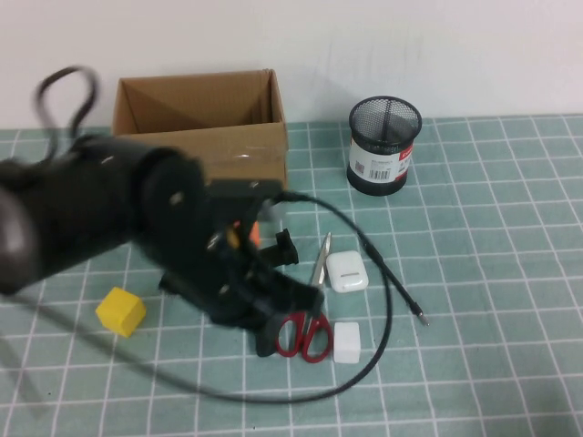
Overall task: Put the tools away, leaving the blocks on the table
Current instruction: Pick up the black Screwdriver from the table, then place the picked object into the round holder, then pick up the scissors from the table
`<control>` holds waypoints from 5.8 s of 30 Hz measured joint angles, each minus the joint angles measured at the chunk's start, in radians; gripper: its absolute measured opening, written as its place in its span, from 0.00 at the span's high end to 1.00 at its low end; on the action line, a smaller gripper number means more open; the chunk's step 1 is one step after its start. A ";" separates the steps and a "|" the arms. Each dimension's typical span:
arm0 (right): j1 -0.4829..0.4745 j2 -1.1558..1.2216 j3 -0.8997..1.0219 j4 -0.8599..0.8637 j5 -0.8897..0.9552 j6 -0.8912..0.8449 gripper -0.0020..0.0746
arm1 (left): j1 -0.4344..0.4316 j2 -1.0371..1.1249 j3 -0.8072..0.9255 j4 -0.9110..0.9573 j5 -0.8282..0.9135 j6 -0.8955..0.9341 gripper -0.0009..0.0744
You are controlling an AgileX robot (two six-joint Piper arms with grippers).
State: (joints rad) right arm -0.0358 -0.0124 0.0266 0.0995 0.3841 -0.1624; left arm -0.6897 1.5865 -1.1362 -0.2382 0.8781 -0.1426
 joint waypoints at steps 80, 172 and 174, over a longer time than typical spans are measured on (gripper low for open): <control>0.000 0.000 0.000 0.002 0.000 0.000 0.98 | -0.019 0.577 -0.381 0.359 -1.572 0.123 0.75; 0.000 0.000 0.000 0.002 0.000 0.000 0.98 | -0.099 0.314 -0.510 0.141 0.228 0.237 0.76; 0.000 0.000 0.000 0.002 0.000 0.000 0.98 | -0.085 0.340 -0.510 0.151 0.252 0.205 0.66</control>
State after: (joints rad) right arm -0.0358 -0.0124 0.0266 0.1013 0.3841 -0.1624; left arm -0.7751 1.9267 -1.6458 -0.0876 1.1300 0.0621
